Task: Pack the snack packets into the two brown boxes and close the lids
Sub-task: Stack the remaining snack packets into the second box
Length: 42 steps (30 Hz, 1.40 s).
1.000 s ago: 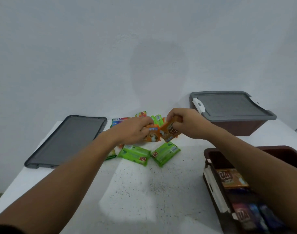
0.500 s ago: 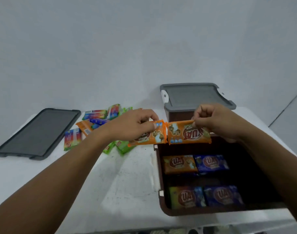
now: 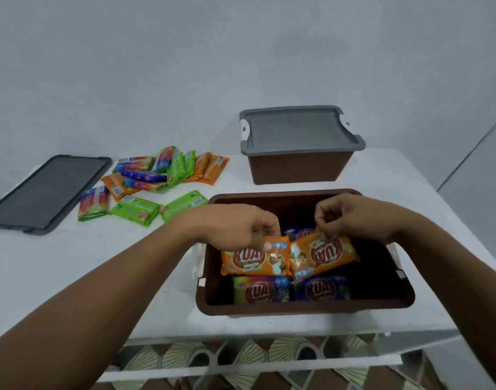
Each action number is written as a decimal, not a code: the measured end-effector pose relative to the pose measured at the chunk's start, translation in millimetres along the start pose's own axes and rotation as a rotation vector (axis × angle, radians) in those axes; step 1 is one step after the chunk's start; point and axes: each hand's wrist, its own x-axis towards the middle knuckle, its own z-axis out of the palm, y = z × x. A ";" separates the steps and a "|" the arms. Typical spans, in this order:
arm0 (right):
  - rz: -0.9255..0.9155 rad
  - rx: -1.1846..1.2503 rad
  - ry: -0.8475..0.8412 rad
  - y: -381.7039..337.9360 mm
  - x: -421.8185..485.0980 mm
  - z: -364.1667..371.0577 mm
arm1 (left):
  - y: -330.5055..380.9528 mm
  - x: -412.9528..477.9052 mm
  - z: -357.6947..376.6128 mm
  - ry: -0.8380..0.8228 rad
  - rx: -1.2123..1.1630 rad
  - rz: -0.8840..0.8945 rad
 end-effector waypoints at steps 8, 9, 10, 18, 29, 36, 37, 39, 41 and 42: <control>0.074 -0.247 -0.220 6.3 13.2 6.6 | 8.9 23.7 30.8 -0.309 0.105 -0.126; 0.085 -0.290 -0.229 8.5 15.7 8.5 | 7.8 26.0 35.0 -0.310 0.099 -0.126; 0.093 -0.339 -0.230 10.6 17.7 10.3 | 6.4 27.5 38.8 -0.294 0.087 -0.116; 0.170 -0.724 -0.392 19.8 31.2 28.8 | -1.2 32.1 49.5 -0.128 0.268 -0.135; 0.062 -0.692 -0.423 23.7 35.2 28.5 | 2.2 37.1 53.9 -0.188 0.220 -0.090; 0.093 -0.644 -0.393 20.7 32.9 30.4 | 3.5 37.1 55.9 -0.166 0.226 -0.085; 0.111 -0.635 -0.392 19.6 31.9 31.4 | 4.8 35.4 55.7 -0.165 0.239 -0.078; 0.140 -0.618 -0.395 17.1 30.1 33.1 | 6.7 30.6 53.4 -0.147 0.256 -0.043; 0.140 -0.583 -0.375 13.0 26.7 31.4 | 8.0 24.1 48.0 -0.053 0.229 0.026; 0.125 -0.575 -0.350 9.2 23.9 29.1 | 8.8 19.6 44.1 0.014 0.200 0.064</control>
